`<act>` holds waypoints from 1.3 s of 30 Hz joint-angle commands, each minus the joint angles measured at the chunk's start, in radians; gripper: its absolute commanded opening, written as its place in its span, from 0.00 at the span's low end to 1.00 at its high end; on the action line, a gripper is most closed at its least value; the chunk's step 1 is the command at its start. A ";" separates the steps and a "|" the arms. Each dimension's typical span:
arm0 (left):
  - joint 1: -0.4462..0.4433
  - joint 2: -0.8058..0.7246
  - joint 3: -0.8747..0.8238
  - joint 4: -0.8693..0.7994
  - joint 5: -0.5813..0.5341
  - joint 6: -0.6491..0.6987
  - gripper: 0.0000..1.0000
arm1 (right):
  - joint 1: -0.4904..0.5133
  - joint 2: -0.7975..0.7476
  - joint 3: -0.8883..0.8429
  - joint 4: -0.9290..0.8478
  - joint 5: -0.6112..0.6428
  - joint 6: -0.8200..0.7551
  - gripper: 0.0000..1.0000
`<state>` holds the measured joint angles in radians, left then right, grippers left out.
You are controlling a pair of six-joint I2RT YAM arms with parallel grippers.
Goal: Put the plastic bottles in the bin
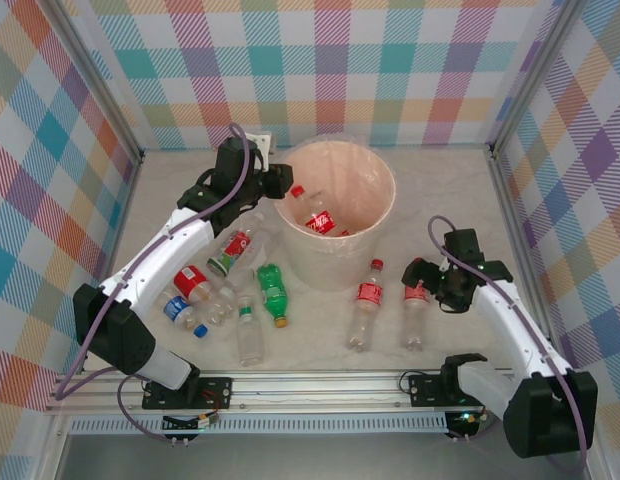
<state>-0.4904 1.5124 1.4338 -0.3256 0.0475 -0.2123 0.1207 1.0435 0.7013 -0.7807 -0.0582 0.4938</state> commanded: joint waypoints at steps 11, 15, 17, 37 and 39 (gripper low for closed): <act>-0.045 0.071 -0.045 -0.166 0.040 0.030 0.29 | -0.005 0.239 0.010 0.051 0.091 -0.028 0.98; -0.045 0.080 -0.045 -0.168 0.040 0.029 0.29 | -0.008 0.268 0.006 0.085 0.064 -0.008 0.87; -0.047 0.081 -0.045 -0.169 0.040 0.032 0.29 | -0.009 0.268 0.004 0.101 0.059 -0.002 0.81; -0.057 0.104 -0.043 -0.171 0.047 0.035 0.29 | -0.037 -0.166 0.103 -0.048 0.072 0.007 0.57; -0.057 0.101 -0.044 -0.173 0.045 0.034 0.29 | -0.036 -0.207 0.126 -0.039 0.065 0.011 0.55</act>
<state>-0.4980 1.5326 1.4467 -0.3103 0.0536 -0.2115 0.0906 0.8829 0.7719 -0.8040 0.0177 0.4931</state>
